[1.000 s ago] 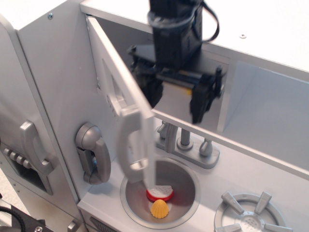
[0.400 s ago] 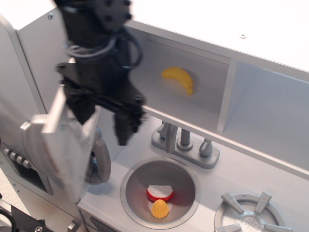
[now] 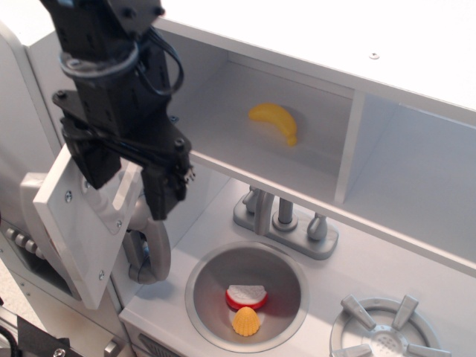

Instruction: Open microwave

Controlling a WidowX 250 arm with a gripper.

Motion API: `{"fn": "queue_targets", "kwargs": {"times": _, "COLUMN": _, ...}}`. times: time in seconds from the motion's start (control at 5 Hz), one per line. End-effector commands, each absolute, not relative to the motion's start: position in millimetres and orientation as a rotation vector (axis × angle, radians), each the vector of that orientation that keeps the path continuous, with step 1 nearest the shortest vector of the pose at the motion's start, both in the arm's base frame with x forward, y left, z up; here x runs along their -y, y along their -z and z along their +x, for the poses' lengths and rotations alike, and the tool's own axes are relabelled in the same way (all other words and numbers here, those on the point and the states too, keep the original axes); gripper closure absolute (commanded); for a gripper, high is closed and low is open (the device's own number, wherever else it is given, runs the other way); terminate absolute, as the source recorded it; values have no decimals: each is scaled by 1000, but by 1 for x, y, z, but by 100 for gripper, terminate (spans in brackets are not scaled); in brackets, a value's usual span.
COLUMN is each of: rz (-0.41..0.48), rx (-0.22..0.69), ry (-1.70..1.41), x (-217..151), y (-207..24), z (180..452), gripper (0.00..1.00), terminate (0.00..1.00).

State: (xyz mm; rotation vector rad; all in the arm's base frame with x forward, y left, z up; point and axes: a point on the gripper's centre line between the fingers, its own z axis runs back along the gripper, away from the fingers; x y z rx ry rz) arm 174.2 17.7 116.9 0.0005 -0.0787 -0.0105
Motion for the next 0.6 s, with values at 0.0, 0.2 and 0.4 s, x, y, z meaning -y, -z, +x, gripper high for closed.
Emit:
{"fn": "queue_targets", "kwargs": {"times": 0.0, "rz": -105, "rx": 118, "ry": 18, "x": -6, "y": -161, "z": 183, "gripper": 0, "terminate": 0}}
{"fn": "queue_targets", "kwargs": {"times": 0.2, "rz": -105, "rx": 118, "ry": 18, "x": -6, "y": -161, "z": 183, "gripper": 0, "terminate": 0}}
{"fn": "queue_targets", "kwargs": {"times": 0.4, "rz": -105, "rx": 118, "ry": 18, "x": -6, "y": -161, "z": 183, "gripper": 0, "terminate": 100}}
